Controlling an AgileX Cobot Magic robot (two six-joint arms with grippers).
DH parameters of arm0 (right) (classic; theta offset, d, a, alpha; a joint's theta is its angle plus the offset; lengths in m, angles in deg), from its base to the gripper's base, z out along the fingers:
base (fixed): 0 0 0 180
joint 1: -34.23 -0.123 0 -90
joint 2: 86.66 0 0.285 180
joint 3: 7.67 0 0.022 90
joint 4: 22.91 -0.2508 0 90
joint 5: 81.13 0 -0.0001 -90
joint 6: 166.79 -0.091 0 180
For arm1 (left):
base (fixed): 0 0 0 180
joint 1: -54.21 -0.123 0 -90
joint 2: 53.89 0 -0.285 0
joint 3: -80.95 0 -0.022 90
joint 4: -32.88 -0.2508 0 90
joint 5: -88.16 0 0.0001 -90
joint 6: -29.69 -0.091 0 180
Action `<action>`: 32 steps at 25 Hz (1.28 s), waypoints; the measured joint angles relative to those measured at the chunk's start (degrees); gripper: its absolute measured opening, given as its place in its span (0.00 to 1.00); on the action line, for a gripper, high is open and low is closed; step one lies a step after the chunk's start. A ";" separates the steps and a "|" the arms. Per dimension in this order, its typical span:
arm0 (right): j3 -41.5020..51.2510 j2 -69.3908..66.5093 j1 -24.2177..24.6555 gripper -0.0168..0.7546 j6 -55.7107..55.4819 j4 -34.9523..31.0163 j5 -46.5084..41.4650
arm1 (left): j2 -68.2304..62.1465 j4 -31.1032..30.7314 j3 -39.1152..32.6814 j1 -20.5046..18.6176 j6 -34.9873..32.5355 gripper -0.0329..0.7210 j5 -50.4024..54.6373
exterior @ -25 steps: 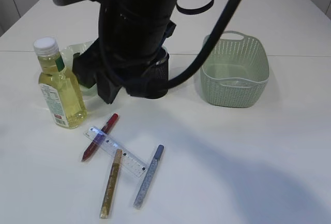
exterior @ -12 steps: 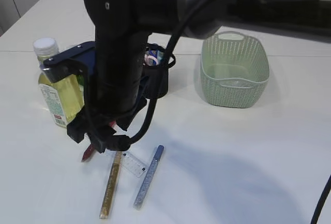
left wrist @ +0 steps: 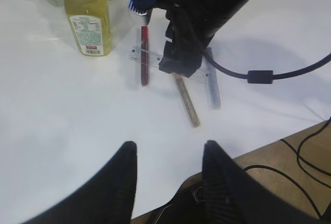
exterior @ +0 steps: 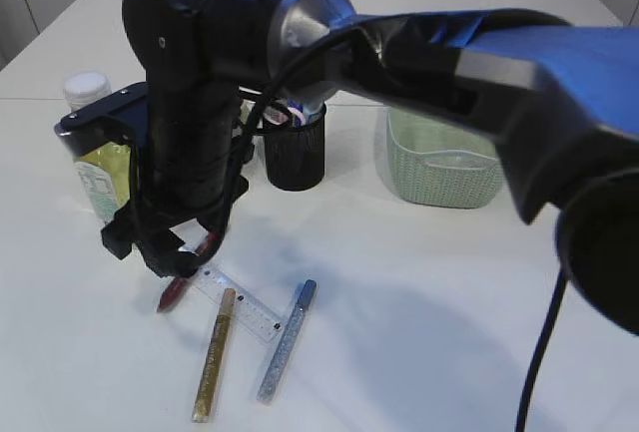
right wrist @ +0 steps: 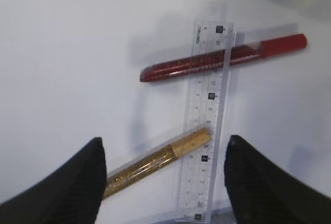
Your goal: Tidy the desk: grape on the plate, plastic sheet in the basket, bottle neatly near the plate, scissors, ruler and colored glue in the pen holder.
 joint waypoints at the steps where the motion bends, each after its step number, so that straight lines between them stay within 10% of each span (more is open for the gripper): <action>1: -2.17 -1.36 0.00 0.74 0.01 0.47 -0.79 | 0.00 0.00 0.00 0.00 0.00 0.46 0.00; 32: -7.31 -10.99 1.52 0.74 -2.07 2.54 -1.75 | 0.09 1.05 0.00 0.00 -0.11 0.46 0.00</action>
